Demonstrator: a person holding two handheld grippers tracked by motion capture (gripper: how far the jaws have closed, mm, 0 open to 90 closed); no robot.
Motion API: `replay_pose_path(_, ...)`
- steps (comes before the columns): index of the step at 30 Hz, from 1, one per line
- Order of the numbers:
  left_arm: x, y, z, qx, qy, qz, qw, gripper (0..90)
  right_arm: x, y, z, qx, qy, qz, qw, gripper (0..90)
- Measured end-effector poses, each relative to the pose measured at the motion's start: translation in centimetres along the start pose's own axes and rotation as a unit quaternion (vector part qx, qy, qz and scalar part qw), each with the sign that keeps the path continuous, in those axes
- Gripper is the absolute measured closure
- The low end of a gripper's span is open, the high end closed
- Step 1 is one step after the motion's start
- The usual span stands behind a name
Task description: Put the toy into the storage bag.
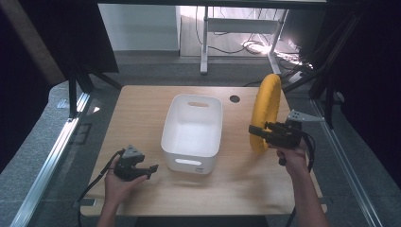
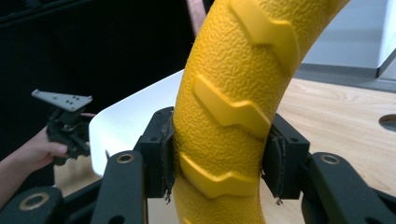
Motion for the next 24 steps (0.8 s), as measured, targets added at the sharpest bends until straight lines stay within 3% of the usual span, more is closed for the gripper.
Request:
replay_pose_path(9, 0.1, 0.0, -0.1, 0.000, 0.005, -0.003, 1.0000, 29.8, 0.6, 0.6, 0.6, -0.038, -0.021, -0.013, 0.9990, 51.1)
replay_pose_path(14, 0.4, 0.1, -0.5, -0.002, 0.016, -0.008, 0.9998, 29.6, 1.5, 1.0, 1.4, -0.056, -0.036, -0.040, 0.9970, 50.9)
replay_pose_path(24, 0.7, 0.4, -1.3, -0.014, 0.009, -0.024, 0.9996, 28.7, 3.4, 2.0, 1.7, -0.083, -0.031, -0.067, 0.9938, 50.8)
Point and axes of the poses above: each handheld gripper's, and its own axes: z roughly forward along the jaws, y roughly out of its top, x roughly to its left, the point moved 5 cm from there along z, roughly forward along the jaws, and after that the axes turned 3 degrees about y, right-handed, at the moved point
